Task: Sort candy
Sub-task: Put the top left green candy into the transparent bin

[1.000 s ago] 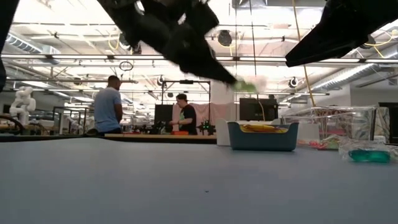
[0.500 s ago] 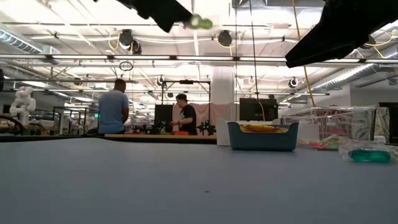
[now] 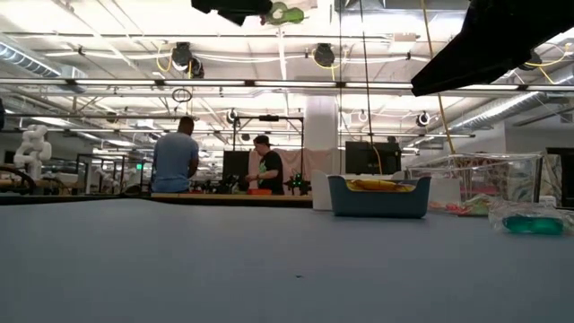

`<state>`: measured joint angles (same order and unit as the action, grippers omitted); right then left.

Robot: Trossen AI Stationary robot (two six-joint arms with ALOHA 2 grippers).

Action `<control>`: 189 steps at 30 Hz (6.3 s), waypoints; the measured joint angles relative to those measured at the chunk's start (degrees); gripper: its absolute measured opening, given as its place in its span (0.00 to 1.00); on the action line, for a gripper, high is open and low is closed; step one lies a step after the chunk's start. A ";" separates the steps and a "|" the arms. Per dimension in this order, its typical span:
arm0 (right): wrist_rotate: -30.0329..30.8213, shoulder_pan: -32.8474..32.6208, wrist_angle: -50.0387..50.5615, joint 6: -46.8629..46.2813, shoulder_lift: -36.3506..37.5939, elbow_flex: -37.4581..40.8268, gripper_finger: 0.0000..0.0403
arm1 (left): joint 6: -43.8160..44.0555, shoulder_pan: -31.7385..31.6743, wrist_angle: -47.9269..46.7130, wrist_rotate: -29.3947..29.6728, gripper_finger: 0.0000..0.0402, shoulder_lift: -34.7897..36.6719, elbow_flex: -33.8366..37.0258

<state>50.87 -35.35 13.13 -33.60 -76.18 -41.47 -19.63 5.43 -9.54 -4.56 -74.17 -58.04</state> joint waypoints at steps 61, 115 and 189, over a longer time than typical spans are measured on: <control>2.80 5.53 -31.10 39.11 -2.56 0.02 0.68 | -0.42 -0.07 4.59 4.24 0.05 0.00 -0.44; -22.54 15.91 -39.14 51.87 -2.51 0.02 0.14 | 8.82 0.35 12.90 4.87 0.12 -9.01 -0.46; -10.83 49.03 39.45 -1.29 12.05 -0.02 0.18 | 19.33 9.97 3.43 12.37 0.61 -3.69 5.97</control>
<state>40.03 13.67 52.58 -34.89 -64.13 -41.50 -0.29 15.40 -6.11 7.81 -77.87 -52.07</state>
